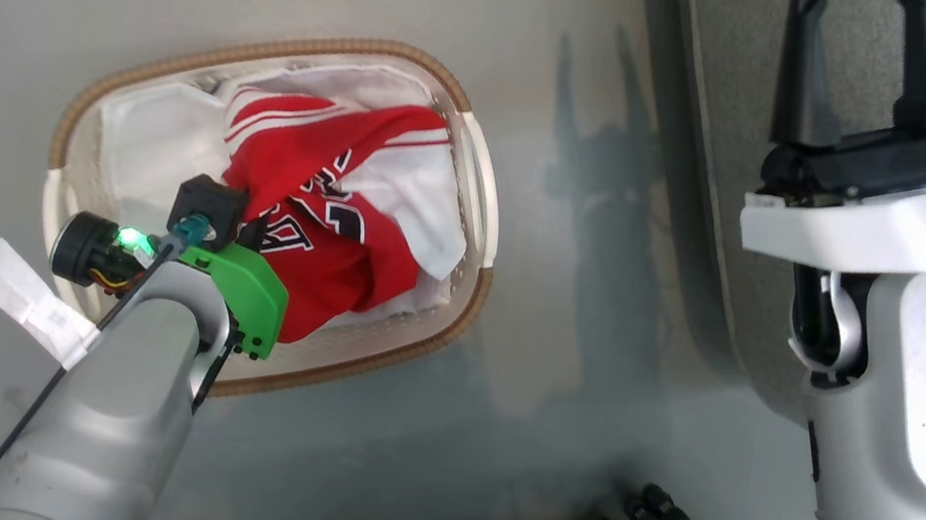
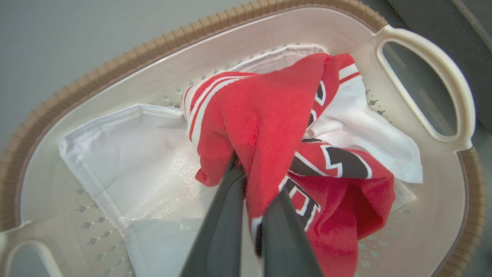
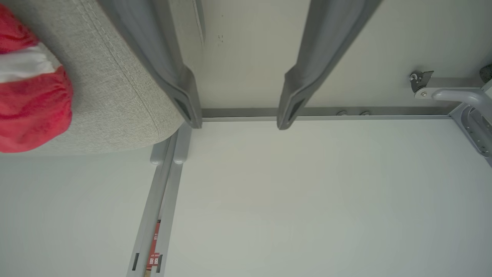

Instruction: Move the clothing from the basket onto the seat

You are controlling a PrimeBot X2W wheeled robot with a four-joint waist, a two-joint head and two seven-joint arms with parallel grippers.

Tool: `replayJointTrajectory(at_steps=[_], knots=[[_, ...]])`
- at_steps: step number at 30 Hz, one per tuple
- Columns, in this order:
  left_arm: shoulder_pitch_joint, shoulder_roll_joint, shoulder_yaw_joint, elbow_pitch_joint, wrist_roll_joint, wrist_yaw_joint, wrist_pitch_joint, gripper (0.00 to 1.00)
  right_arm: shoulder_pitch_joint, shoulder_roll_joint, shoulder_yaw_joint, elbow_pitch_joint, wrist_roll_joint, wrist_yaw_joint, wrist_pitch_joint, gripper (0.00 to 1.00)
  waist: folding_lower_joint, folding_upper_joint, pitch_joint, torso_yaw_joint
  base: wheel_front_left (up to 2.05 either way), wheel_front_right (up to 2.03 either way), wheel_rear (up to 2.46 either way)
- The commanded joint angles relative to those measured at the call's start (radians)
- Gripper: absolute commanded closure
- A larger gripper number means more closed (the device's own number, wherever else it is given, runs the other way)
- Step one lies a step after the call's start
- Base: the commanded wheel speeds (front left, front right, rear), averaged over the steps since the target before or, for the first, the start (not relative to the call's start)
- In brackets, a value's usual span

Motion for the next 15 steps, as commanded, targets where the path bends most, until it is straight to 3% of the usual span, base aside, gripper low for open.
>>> replayJointTrajectory(at_steps=[1, 15], knots=[[0.025, 0.002, 0.004, -0.03, 0.011, 0.007, -0.004, 1.0, 0.024, -0.004, -0.001, 0.009, -0.008, -0.001, -0.002, 0.0, -0.0001, 0.0, -0.103, 0.058, 0.0, 0.0, 0.0], [0.225, 0.014, -0.035, -0.412, 0.152, 0.01, -0.004, 1.0, 0.188, -0.004, -0.004, 0.092, -0.029, -0.001, -0.002, 0.0, -0.0001, 0.0, -0.384, 0.191, 0.0, 0.0, 0.0]])
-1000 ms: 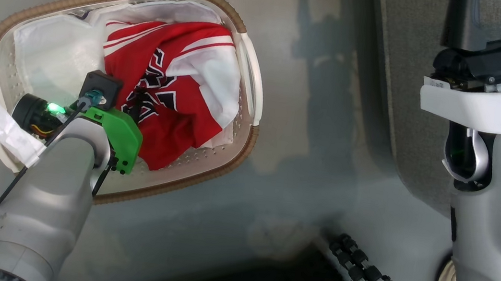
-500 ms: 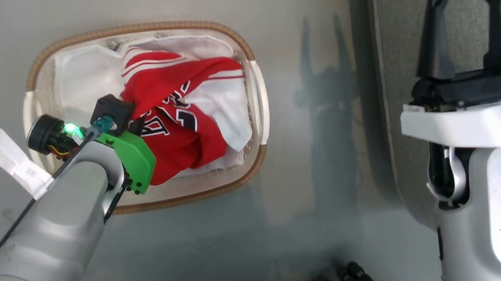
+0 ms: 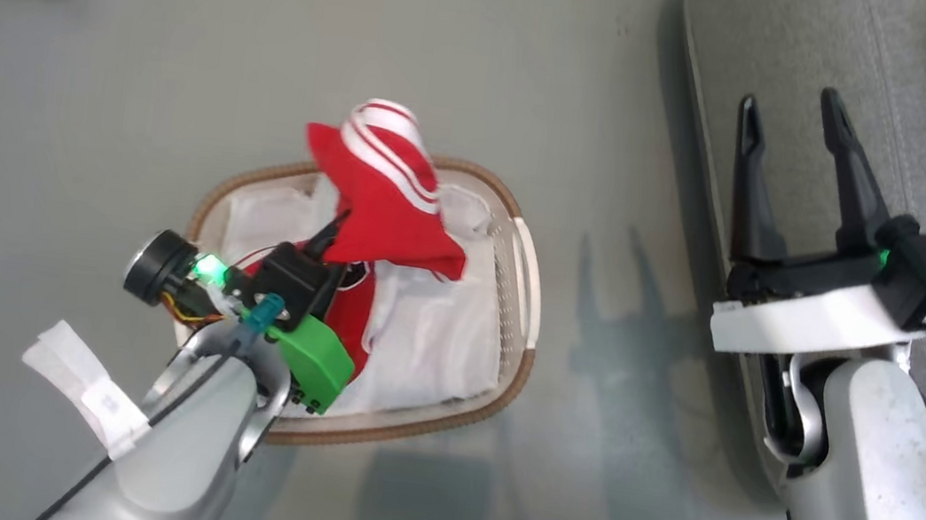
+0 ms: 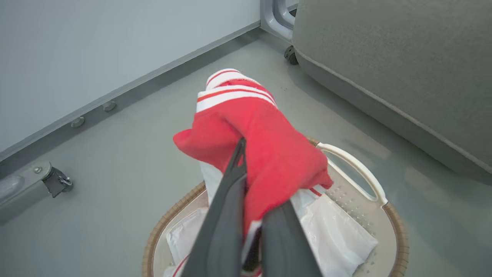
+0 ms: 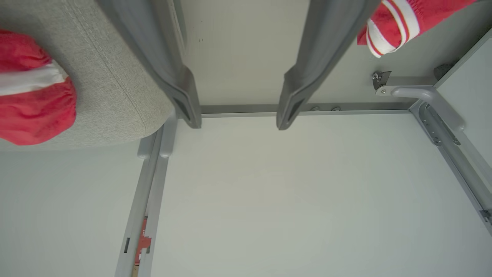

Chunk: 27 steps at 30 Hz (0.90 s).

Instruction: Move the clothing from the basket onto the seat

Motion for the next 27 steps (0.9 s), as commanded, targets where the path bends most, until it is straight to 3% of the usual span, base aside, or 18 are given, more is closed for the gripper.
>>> replayJointTrajectory(at_steps=[1, 11, 27], knots=[[0.024, 0.008, -0.012, -0.037, 0.023, 0.002, -0.003, 1.0, 0.033, -0.005, -0.002, 0.008, -0.005, -0.001, -0.002, 0.0, 0.0, 0.0, -0.131, 0.095, 0.0, 0.0, 0.0], [0.047, 0.076, -0.097, -0.227, 0.076, -0.016, -0.004, 1.0, 0.143, -0.005, -0.01, 0.04, 0.01, -0.001, -0.002, 0.0, 0.0, 0.0, -0.273, 0.148, 0.0, 0.0, 0.0], [0.097, 0.07, 0.004, -0.413, -0.015, 0.021, -0.004, 1.0, 0.27, -0.005, 0.031, 0.082, 0.024, -0.001, -0.002, 0.0, 0.0, 0.0, -0.438, 0.144, 0.0, 0.0, 0.0]])
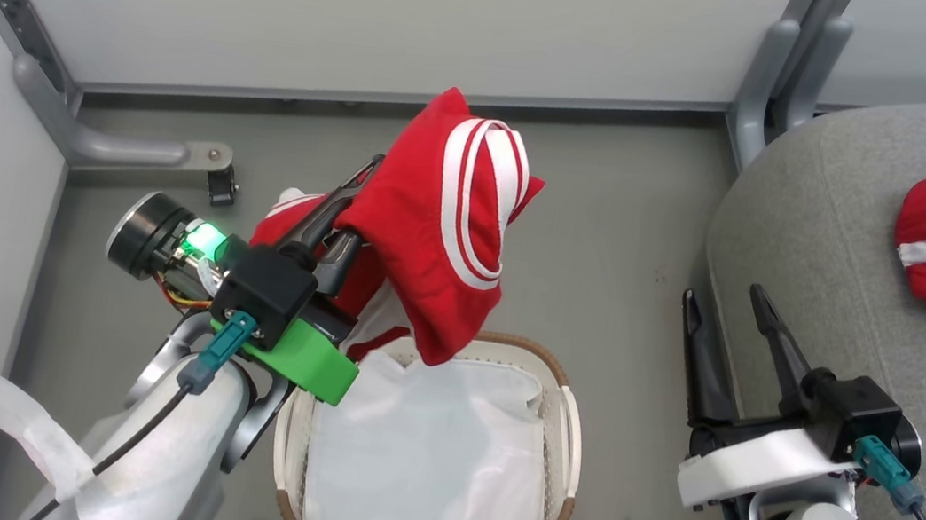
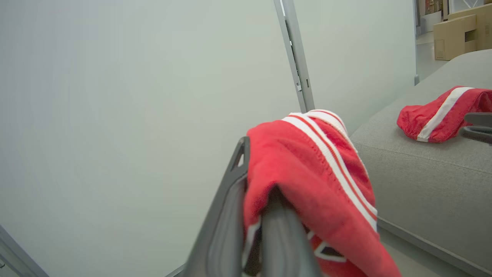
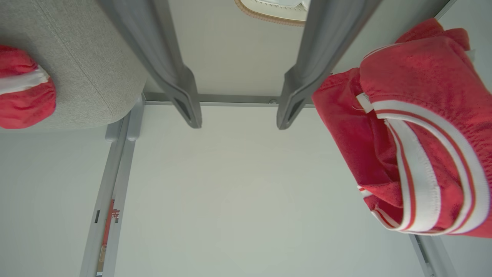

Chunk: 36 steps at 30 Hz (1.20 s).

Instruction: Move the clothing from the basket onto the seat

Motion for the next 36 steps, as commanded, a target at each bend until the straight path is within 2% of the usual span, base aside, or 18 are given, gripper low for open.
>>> replayJointTrajectory(at_steps=[1, 7, 14, 20, 30, 31, 32, 33, 36], knots=[[0.014, 0.0, 0.005, -0.012, -0.003, 0.005, -0.004, 1.0, 0.018, -0.004, 0.004, 0.002, 0.003, -0.001, -0.002, 0.0, 0.0001, 0.0, -0.03, 0.002, 0.0, 0.0, 0.0], [0.023, -0.012, 0.007, -0.035, -0.01, 0.007, -0.004, 1.0, 0.033, -0.004, 0.071, 0.0, 0.007, -0.001, -0.002, 0.0, 0.0001, 0.0, -0.045, 0.007, 0.0, 0.0, 0.0], [0.019, -0.036, 0.0, -0.02, -0.03, 0.004, -0.004, 1.0, -0.051, -0.005, 0.336, -0.003, -0.008, -0.001, -0.002, 0.0, 0.0001, 0.0, -0.04, 0.026, 0.0, 0.0, 0.0], [0.012, -0.064, -0.024, -0.01, -0.037, -0.007, -0.004, 1.0, -0.155, -0.003, 0.474, 0.048, 0.023, -0.001, -0.002, 0.0, 0.0001, 0.0, -0.039, 0.055, 0.0, 0.0, 0.0], [-0.001, -0.113, -0.073, 0.002, -0.046, -0.017, -0.004, 1.0, -0.234, -0.004, 0.472, 0.117, -0.01, -0.001, -0.002, 0.0, 0.0001, 0.0, -0.042, 0.108, 0.0, 0.0, 0.0], [0.0, -0.117, -0.077, 0.003, -0.046, -0.018, -0.004, 1.0, -0.234, -0.005, 0.463, 0.129, -0.005, -0.001, -0.002, 0.53, 0.0001, 0.0, -0.042, 0.111, 0.0, 0.0, 0.0], [0.001, -0.119, -0.08, 0.003, -0.046, -0.018, -0.004, 1.0, -0.236, -0.005, 0.456, 0.134, -0.002, -0.001, -0.002, 0.79, 0.0001, 0.0, -0.042, 0.113, 0.0, 0.0, 0.0], [0.002, -0.122, -0.085, 0.001, -0.048, -0.019, -0.004, 1.0, -0.237, -0.005, 0.447, 0.142, 0.007, -0.001, -0.002, 1.0, 0.0001, 0.0, -0.042, 0.115, 0.0, 0.0, 0.0], [0.006, -0.123, -0.093, 0.0, -0.05, -0.022, -0.004, 1.0, -0.243, -0.004, 0.433, 0.149, 0.02, -0.001, -0.002, 1.0, 0.0001, 0.0, -0.041, 0.12, 0.0, 0.0, 0.0]])
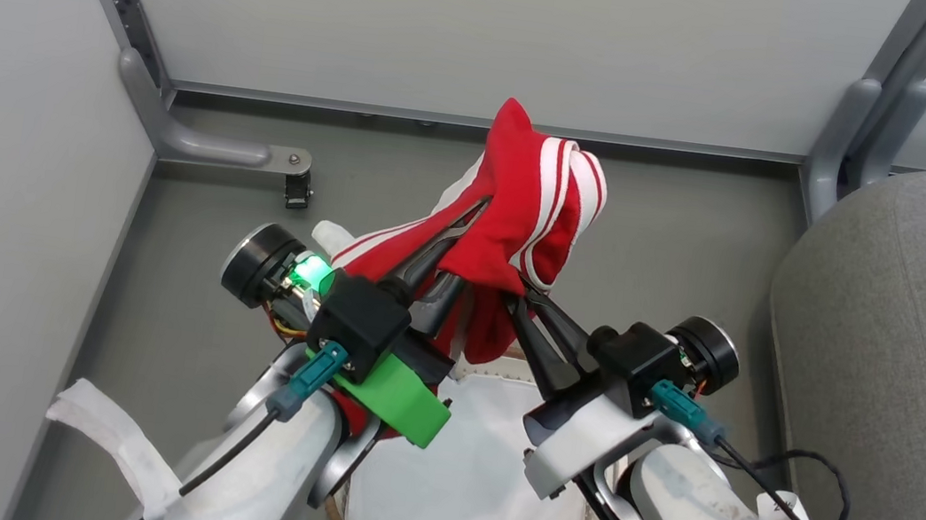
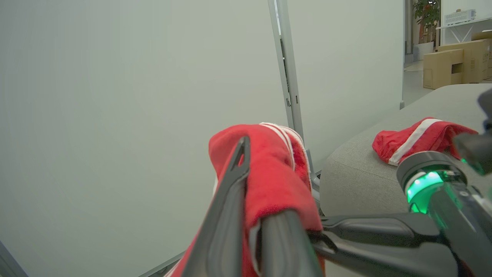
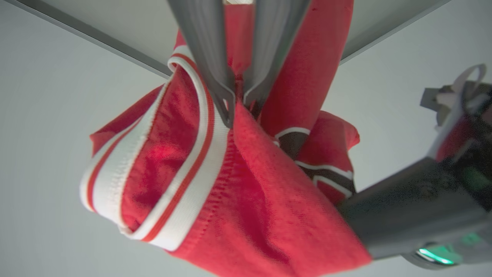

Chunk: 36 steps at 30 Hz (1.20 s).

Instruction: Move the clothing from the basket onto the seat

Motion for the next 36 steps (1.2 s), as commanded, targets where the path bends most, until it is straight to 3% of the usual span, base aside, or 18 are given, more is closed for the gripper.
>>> replayJointTrajectory(at_steps=[1, 4, 5, 7, 15, 27, 32, 36], knots=[[0.003, 0.0, -0.001, -0.002, -0.001, -0.004, -0.004, 1.0, -0.008, -0.004, -0.012, 0.003, 0.014, -0.001, -0.002, 1.0, 0.0001, 0.0, 0.001, 0.0, 0.0, 0.0, 0.0], [0.016, 0.006, 0.008, -0.003, 0.0, -0.001, -0.004, 1.0, 0.002, -0.005, -0.046, -0.013, 0.022, -0.001, -0.002, 1.0, 0.0001, 0.0, 0.004, -0.011, 0.0, 0.0, 0.0], [0.02, 0.008, 0.012, -0.008, 0.002, 0.001, -0.004, 0.82, 0.006, -0.005, -0.066, -0.02, 0.022, -0.001, -0.002, 1.0, 0.0001, 0.0, 0.006, -0.019, 0.0, 0.0, 0.0], [0.03, 0.012, 0.019, -0.011, -0.002, 0.001, -0.004, 0.0, 0.015, -0.005, -0.107, -0.036, 0.024, -0.001, -0.002, 1.0, 0.0001, 0.0, 0.012, -0.043, 0.0, 0.0, 0.0], [0.044, 0.033, 0.026, -0.012, 0.0, -0.007, -0.003, 0.0, 0.027, -0.004, -0.296, -0.102, -0.007, -0.001, -0.002, 1.0, 0.0001, 0.0, 0.052, -0.206, 0.0, 0.0, 0.0], [0.014, 0.041, 0.03, -0.004, 0.016, -0.014, -0.003, 0.0, -0.042, -0.002, -0.479, -0.177, -0.052, -0.001, -0.002, 1.0, 0.0001, 0.0, 0.144, -0.477, 0.0, 0.0, 0.0], [-0.007, 0.049, 0.023, 0.013, 0.019, -0.017, -0.002, 0.0, -0.147, -0.003, -0.565, -0.166, -0.128, -0.001, -0.002, 1.0, 0.0001, 0.0, 0.202, -0.523, 0.0, 0.0, 0.0], [-0.026, 0.063, 0.015, 0.023, 0.024, -0.02, -0.003, 0.0, -0.257, -0.012, -0.634, -0.142, -0.187, -0.001, -0.002, 1.0, 0.0001, 0.0, 0.252, -0.523, 0.0, 0.0, 0.0]])
